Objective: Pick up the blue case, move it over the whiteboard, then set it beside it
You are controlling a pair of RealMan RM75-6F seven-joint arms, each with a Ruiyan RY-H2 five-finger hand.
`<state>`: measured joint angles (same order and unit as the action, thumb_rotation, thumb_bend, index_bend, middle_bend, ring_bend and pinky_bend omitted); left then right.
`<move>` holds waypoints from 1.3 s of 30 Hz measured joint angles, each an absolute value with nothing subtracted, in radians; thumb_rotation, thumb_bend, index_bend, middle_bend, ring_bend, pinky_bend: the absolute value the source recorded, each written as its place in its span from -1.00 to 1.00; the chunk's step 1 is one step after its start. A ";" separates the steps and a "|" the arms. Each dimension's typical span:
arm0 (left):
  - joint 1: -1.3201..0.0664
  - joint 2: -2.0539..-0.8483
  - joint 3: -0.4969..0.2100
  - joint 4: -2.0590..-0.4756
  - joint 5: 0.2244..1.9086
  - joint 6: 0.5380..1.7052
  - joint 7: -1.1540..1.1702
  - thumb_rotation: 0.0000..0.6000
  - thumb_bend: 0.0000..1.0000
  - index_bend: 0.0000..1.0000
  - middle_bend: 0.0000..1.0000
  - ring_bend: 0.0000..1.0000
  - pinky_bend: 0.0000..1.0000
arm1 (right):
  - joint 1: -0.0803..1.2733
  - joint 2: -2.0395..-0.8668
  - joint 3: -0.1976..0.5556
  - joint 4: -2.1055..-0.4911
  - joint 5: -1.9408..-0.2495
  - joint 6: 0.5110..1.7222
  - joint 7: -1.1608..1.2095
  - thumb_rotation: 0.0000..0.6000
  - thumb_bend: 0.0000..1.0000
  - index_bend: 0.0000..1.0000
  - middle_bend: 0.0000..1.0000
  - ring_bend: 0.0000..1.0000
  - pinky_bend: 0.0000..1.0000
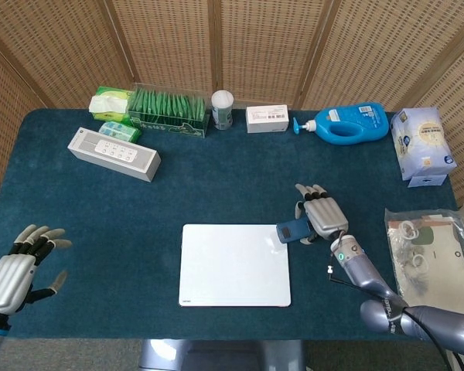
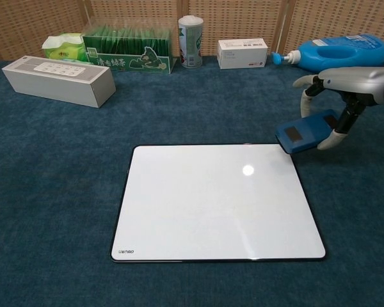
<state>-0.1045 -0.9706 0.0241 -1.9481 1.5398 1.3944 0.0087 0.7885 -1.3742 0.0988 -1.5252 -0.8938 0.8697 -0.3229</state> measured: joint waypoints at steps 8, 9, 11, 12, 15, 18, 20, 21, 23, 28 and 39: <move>-0.109 -0.973 0.022 -1.940 1.528 1.386 0.003 1.00 -0.09 -0.44 -0.59 -0.73 -0.97 | 0.798 -1.391 0.104 -1.464 -0.857 0.837 -0.339 1.00 -0.93 -0.04 -1.00 -1.00 -1.00; -0.109 -0.973 0.021 -1.939 1.527 1.386 0.002 1.00 -0.09 -0.44 -0.59 -0.73 -0.97 | 0.799 -1.391 0.105 -1.463 -0.853 0.836 -0.343 1.00 -0.93 -0.15 -1.00 -1.00 -1.00; -0.111 -0.974 0.021 -1.938 1.525 1.384 0.002 1.00 -0.09 -0.44 -0.59 -0.74 -0.96 | 0.800 -1.389 0.104 -1.462 -0.844 0.835 -0.355 1.00 -0.93 -0.34 -1.00 -1.00 -1.00; -0.112 -0.975 0.021 -1.938 1.524 1.382 0.002 1.00 -0.09 -0.44 -0.59 -0.74 -0.96 | 0.801 -1.388 0.103 -1.462 -0.839 0.835 -0.362 1.00 -0.93 -0.47 -1.00 -1.00 -1.00; -0.114 -0.976 0.019 -1.937 1.522 1.381 0.001 1.00 -0.09 -0.44 -0.59 -0.73 -0.97 | 0.802 -1.381 0.100 -1.468 -0.818 0.841 -0.387 1.00 -0.93 -0.73 -1.00 -1.00 -1.00; -0.116 -0.977 0.017 -1.938 1.519 1.379 0.002 1.00 -0.09 -0.45 -0.59 -0.73 -0.97 | 0.798 -1.366 0.099 -1.486 -0.810 0.857 -0.397 1.00 -0.93 -0.90 -1.00 -1.00 -1.00; -0.118 -0.977 0.016 -1.940 1.519 1.378 0.004 1.00 -0.09 -0.45 -0.60 -0.73 -0.97 | 0.791 -1.353 0.099 -1.502 -0.812 0.870 -0.399 1.00 -0.93 -0.96 -1.00 -1.00 -1.00; -0.118 -0.977 0.015 -1.941 1.519 1.379 0.005 1.00 -0.09 -0.45 -0.60 -0.73 -0.97 | 0.788 -1.347 0.100 -1.508 -0.815 0.877 -0.398 1.00 -0.93 -0.97 -1.00 -1.00 -1.00; -0.118 -0.977 0.013 -1.943 1.518 1.382 0.007 1.00 -0.09 -0.45 -0.60 -0.73 -0.97 | 0.777 -1.335 0.104 -1.524 -0.828 0.895 -0.387 1.00 -0.92 -0.97 -1.00 -1.00 -1.00; -0.113 -0.975 0.012 -1.944 1.513 1.394 0.011 1.00 -0.09 -0.46 -0.61 -0.74 -0.97 | 0.743 -1.311 0.114 -1.560 -0.884 0.952 -0.345 1.00 -0.91 -0.94 -1.00 -1.00 -1.00; -0.063 -0.983 0.020 -1.924 1.517 1.469 -0.007 1.00 -0.09 -0.47 -0.61 -0.74 -0.96 | 0.598 -1.270 0.092 -1.580 -1.154 1.153 -0.146 1.00 -0.88 -0.68 -1.00 -1.00 -1.00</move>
